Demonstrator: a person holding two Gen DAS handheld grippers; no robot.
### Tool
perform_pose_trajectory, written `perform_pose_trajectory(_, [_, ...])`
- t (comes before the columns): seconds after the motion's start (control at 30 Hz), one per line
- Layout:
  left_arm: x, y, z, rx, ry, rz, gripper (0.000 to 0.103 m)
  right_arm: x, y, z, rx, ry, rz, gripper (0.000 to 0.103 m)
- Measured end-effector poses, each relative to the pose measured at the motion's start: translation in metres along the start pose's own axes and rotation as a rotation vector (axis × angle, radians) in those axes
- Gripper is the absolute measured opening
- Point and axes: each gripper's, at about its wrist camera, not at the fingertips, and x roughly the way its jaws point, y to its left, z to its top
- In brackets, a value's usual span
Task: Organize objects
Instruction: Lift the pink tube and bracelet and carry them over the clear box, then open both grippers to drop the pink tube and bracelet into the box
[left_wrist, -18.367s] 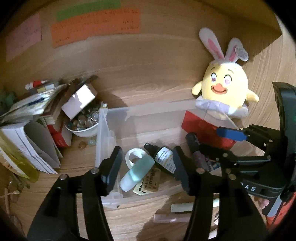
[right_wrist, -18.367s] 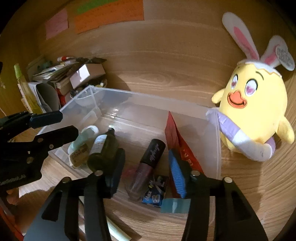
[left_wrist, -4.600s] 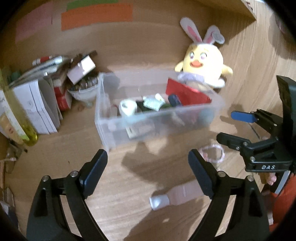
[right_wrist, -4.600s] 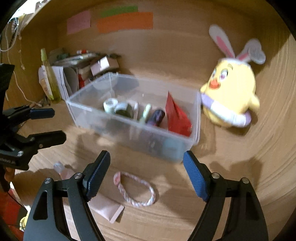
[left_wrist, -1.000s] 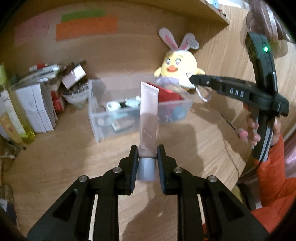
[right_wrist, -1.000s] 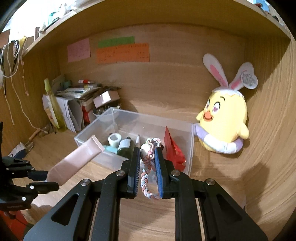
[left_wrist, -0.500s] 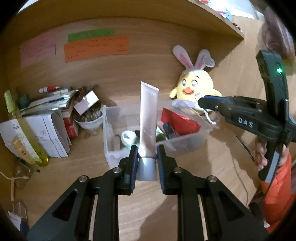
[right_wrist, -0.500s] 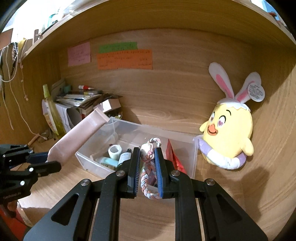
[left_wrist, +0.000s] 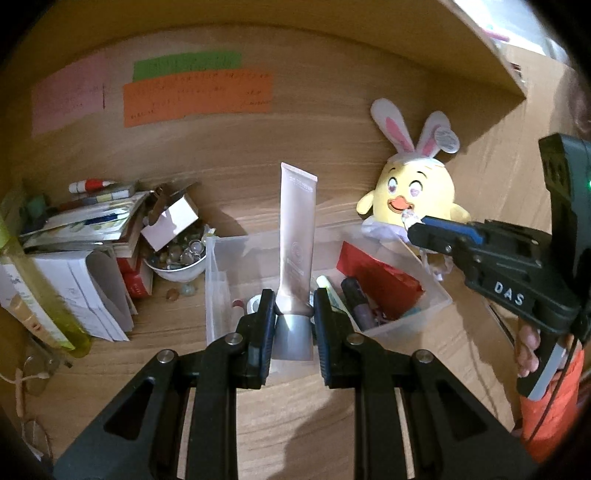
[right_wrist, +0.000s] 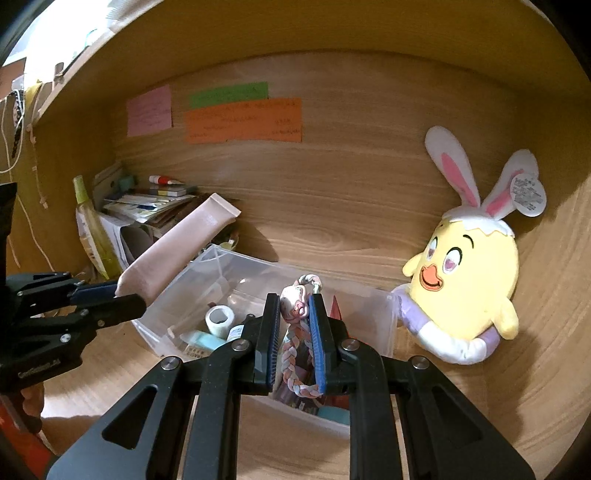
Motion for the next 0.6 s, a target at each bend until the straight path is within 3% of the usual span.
perform_pose_trajectory(0.17, [0.027, 0.008, 0.004, -0.033, 0.054, -0.03, 0.02, 0.021, -0.003, -0.004, -0.003, 0.042, -0.001, 0.014])
perform_pose_trajectory(0.6, [0.079, 0.016, -0.004, -0.018, 0.144, -0.023, 0.02, 0.08, -0.004, -0.029, -0.019, 0.179, 0.002, 0.014])
